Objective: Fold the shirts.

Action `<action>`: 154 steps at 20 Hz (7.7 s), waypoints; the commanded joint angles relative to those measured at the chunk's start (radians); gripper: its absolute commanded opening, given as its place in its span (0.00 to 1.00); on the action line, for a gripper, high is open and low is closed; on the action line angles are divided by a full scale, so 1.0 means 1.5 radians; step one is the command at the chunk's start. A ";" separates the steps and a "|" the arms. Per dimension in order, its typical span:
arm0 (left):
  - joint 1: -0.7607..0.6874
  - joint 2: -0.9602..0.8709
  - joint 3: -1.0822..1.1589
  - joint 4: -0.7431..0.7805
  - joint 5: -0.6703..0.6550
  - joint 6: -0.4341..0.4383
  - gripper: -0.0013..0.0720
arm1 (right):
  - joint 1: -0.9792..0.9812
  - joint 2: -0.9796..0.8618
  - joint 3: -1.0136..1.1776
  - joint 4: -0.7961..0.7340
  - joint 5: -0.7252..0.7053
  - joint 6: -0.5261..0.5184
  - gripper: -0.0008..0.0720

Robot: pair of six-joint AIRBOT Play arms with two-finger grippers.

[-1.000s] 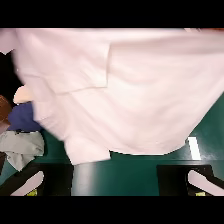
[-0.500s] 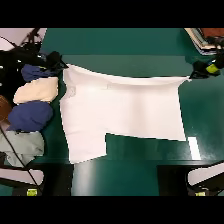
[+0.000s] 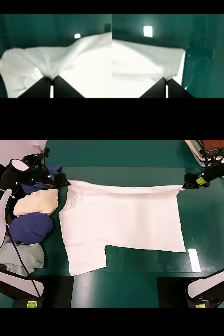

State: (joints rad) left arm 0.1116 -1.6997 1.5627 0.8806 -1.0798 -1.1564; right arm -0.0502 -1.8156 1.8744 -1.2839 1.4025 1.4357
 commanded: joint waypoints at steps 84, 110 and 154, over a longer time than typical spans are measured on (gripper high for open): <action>-0.056 0.281 -0.315 0.072 -0.021 -0.130 0.05 | -0.106 0.321 -0.433 -0.011 0.034 -0.050 0.02; -0.205 0.132 -0.193 -0.019 0.006 -0.103 0.05 | -0.238 0.056 -0.412 0.315 0.018 -0.210 0.70; -0.167 0.028 0.185 0.210 -0.138 -0.206 0.05 | 0.447 0.053 0.083 0.499 -0.102 -0.174 0.03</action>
State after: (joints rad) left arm -0.2668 -1.7718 1.8385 1.0859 -1.2255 -1.4662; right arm 0.5030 -1.6638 1.9987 -0.6727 1.3907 1.2789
